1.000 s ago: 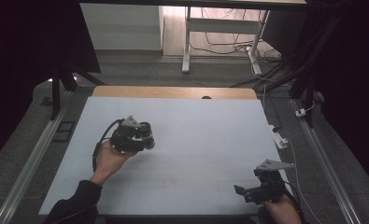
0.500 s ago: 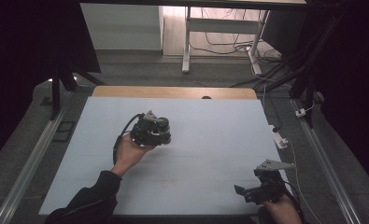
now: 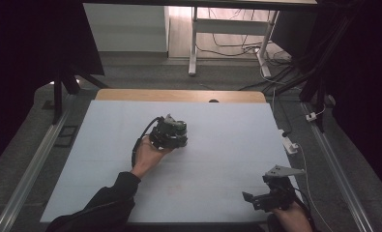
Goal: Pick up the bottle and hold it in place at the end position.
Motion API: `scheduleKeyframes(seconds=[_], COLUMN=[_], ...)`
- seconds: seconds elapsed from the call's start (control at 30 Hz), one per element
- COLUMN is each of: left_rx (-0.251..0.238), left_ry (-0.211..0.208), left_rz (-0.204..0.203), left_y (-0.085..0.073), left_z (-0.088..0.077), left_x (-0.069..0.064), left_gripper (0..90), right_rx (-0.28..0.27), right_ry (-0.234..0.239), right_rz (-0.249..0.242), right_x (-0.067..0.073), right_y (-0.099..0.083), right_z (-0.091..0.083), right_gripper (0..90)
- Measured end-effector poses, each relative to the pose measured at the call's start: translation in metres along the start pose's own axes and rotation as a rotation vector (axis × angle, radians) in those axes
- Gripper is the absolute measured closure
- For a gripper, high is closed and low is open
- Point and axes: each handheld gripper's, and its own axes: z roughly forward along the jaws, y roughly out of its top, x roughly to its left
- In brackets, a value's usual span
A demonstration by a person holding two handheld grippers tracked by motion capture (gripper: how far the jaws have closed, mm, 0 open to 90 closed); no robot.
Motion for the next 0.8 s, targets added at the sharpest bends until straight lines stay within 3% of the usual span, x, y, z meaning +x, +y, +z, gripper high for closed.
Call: scheduleKeyframes(seconds=[0.43, 0.8], left_rx=[0.007, 0.02], left_ry=[0.03, 0.045], left_rz=[-0.023, 0.013], left_y=[-0.009, -0.011], left_z=[0.019, 0.025], left_x=[0.007, 0.005], left_gripper=[53.6, 53.6], right_rx=[-0.001, -0.001], right_ry=[-0.003, -0.002], right_rz=[-0.002, -0.003], right_x=[0.0, 0.0], right_y=[-0.001, -0.001], right_z=[0.0, -0.001], right_gripper=[0.0, 0.0])
